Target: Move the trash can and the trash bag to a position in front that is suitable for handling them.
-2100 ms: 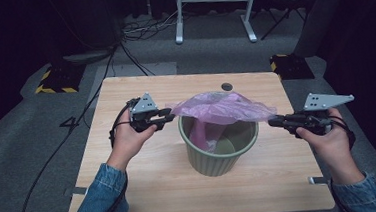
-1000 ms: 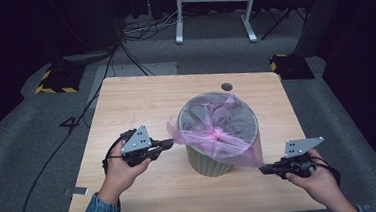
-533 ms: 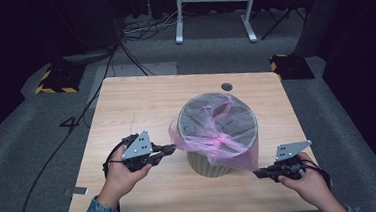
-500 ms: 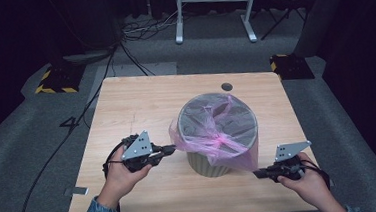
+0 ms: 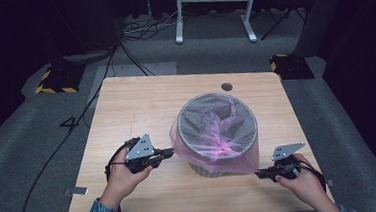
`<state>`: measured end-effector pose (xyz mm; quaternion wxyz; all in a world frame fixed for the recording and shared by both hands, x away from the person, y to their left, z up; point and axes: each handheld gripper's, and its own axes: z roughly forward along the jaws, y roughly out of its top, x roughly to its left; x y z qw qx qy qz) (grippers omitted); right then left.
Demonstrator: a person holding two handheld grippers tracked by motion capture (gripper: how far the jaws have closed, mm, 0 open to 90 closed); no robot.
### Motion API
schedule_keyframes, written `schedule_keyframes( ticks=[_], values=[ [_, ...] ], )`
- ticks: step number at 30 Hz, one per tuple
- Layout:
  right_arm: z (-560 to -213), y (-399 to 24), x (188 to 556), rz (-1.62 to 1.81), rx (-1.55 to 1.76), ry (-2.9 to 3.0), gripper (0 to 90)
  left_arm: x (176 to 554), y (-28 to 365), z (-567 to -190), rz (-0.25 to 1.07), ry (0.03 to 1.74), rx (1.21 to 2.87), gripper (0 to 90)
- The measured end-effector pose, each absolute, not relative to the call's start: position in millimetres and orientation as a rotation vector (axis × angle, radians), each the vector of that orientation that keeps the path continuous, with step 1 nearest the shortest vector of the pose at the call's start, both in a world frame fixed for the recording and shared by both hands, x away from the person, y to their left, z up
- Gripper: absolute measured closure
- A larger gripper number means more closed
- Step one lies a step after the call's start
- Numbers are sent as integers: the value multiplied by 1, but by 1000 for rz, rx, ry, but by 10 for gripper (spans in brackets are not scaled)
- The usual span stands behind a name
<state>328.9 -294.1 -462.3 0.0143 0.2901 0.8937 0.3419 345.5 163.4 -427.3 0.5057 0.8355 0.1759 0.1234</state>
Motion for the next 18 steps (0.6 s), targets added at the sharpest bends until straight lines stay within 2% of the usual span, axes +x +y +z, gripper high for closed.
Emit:
schedule_keyframes(
  ticks=[8,14,16,18],
  values=[
    [-468,-302,330,1072,962,2755,900,356,160,-451,267,502,2048,900],
    [-469,-306,332,1036,982,2731,900,360,150,-474,294,546,2201,900],
    [-471,-310,335,1042,1011,2711,900,358,152,-481,222,551,2146,900],
    [-471,-316,336,1086,1038,2691,900,356,157,-478,232,549,2101,900]
  ],
)
